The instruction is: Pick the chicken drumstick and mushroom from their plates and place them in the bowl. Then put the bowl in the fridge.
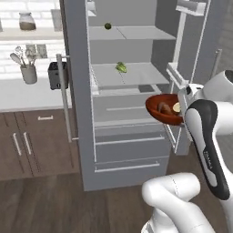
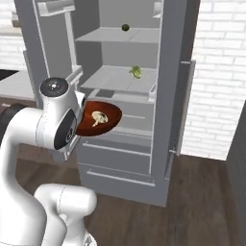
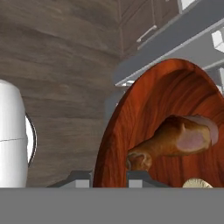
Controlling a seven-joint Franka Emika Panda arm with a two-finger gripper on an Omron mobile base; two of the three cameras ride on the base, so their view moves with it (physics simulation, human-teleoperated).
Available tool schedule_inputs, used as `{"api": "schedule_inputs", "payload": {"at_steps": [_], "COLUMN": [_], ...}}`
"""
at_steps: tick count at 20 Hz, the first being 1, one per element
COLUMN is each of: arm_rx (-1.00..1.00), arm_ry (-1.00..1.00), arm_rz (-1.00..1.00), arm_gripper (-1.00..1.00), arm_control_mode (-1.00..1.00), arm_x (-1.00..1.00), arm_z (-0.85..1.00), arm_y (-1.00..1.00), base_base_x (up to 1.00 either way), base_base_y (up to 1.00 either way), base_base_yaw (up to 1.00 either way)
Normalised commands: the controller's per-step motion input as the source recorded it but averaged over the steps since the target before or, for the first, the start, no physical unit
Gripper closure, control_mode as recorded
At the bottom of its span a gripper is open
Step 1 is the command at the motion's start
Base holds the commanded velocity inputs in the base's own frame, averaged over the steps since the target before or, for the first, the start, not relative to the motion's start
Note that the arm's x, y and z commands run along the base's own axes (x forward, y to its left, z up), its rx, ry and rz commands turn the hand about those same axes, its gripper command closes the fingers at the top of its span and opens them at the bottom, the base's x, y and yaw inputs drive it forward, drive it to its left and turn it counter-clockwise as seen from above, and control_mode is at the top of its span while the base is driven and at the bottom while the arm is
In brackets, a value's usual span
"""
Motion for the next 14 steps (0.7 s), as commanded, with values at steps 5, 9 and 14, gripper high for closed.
{"api": "schedule_inputs", "payload": {"at_steps": [5,9,14], "arm_rx": [0.00,0.00,0.00], "arm_ry": [0.00,0.00,0.00], "arm_rz": [0.00,0.00,0.00], "arm_gripper": [1.00,1.00,1.00], "arm_control_mode": [1.00,1.00,1.00], "arm_x": [0.00,0.00,0.00], "arm_z": [0.00,0.00,0.00], "arm_y": [0.00,0.00,0.00], "base_base_x": [1.00,0.96,0.76], "base_base_y": [0.09,0.22,0.34], "base_base_yaw": [0.00,-0.01,0.00]}}
